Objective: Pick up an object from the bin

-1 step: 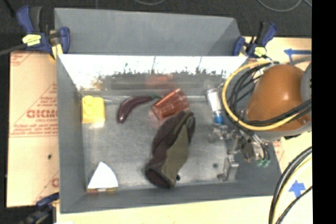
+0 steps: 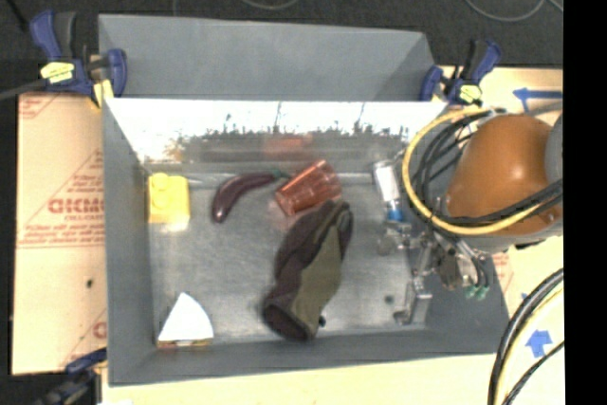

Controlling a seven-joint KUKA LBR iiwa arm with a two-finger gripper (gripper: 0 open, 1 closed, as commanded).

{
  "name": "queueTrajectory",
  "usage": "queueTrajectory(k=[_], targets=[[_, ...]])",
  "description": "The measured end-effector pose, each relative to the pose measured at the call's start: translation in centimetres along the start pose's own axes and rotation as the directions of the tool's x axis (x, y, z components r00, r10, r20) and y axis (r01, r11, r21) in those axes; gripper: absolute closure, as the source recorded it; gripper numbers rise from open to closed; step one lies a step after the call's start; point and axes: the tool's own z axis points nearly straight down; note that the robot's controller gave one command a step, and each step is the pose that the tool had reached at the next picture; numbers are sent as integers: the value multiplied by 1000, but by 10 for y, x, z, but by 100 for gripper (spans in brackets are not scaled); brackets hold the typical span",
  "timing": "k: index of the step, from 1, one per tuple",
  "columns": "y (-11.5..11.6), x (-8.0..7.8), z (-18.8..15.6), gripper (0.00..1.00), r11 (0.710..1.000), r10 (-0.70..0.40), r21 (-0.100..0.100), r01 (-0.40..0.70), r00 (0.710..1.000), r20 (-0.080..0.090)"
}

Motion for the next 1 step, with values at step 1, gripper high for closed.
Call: queueTrajectory(k=[1], targets=[[52,0,41,0,999,32,0,-32,999,2]])
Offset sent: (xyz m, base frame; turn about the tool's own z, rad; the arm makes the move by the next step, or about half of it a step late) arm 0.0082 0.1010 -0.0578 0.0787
